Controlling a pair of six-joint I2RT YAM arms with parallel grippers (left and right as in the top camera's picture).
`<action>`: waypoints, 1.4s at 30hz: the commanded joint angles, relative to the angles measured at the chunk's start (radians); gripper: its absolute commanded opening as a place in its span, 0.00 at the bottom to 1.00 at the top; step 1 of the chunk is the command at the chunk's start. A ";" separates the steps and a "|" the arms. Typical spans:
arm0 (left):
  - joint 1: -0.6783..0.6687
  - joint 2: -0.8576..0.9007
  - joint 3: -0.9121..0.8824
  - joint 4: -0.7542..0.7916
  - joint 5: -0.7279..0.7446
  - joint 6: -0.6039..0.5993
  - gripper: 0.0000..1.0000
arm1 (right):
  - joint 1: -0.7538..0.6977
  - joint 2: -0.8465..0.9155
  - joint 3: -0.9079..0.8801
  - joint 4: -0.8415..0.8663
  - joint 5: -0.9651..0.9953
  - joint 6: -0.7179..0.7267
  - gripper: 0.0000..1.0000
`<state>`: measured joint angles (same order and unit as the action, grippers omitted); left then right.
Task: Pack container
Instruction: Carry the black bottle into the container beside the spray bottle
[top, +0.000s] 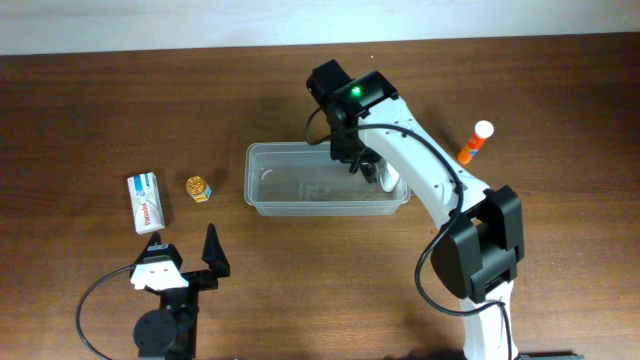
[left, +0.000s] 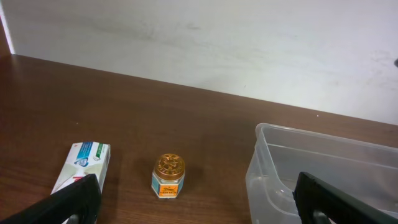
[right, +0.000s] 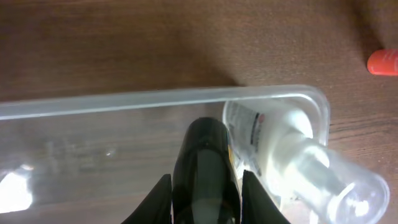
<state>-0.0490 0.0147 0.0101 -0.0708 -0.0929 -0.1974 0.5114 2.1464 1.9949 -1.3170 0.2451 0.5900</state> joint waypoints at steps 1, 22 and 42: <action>0.006 -0.009 -0.001 -0.005 0.007 0.020 1.00 | -0.014 0.003 -0.030 0.018 0.028 -0.009 0.22; 0.006 -0.009 -0.001 -0.005 0.007 0.020 0.99 | -0.016 0.003 -0.148 0.188 0.023 -0.005 0.23; 0.006 -0.009 -0.001 -0.005 0.007 0.020 0.99 | -0.016 0.003 -0.190 0.216 0.023 0.055 0.29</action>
<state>-0.0490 0.0147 0.0101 -0.0708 -0.0929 -0.1974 0.4976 2.1468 1.8153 -1.1076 0.2474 0.6304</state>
